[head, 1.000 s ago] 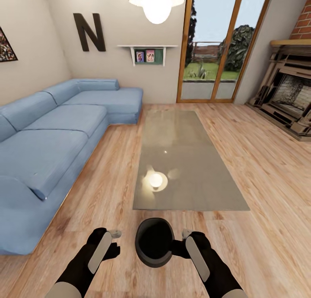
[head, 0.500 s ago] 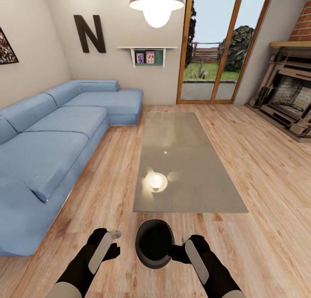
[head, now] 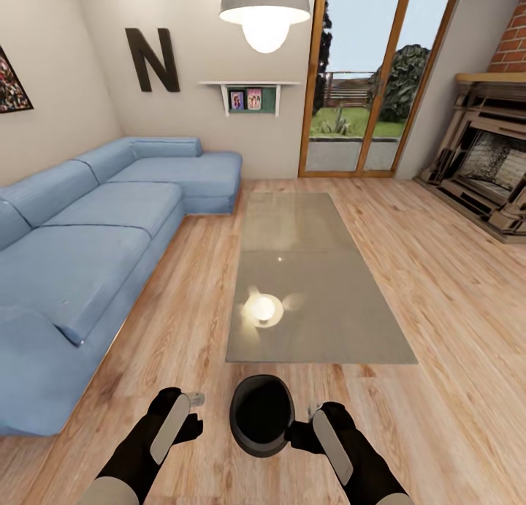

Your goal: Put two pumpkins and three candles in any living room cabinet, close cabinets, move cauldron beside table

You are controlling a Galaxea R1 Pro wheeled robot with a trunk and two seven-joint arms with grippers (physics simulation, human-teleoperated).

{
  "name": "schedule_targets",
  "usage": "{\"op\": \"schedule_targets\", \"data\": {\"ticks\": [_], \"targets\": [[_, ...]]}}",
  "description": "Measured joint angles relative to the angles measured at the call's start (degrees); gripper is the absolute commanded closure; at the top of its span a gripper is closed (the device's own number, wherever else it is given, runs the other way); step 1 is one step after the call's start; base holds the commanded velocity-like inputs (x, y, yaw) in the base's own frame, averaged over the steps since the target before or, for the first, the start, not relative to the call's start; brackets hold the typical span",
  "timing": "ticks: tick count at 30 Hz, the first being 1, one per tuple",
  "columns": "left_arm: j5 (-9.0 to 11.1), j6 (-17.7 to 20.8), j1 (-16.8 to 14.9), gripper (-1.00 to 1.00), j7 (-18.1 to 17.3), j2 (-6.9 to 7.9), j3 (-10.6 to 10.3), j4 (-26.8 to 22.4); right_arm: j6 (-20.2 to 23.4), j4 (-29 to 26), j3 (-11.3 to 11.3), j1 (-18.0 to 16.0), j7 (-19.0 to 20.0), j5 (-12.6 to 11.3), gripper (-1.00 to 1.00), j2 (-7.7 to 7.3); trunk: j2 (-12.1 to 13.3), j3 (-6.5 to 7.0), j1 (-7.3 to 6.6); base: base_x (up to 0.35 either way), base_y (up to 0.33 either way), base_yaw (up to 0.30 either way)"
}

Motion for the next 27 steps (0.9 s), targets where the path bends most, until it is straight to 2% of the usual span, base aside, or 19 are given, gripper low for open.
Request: {"op": "schedule_targets", "data": {"ticks": [27], "targets": [[-0.2, -0.2, -0.1, -1.0, 0.0, -0.02, -0.1, 1.1, 0.3, 0.1, 0.0, 0.0, 0.1, -0.1, -1.0, -0.2, 10.8, 4.85, -5.93, 0.0, 0.0, 0.0]]}}
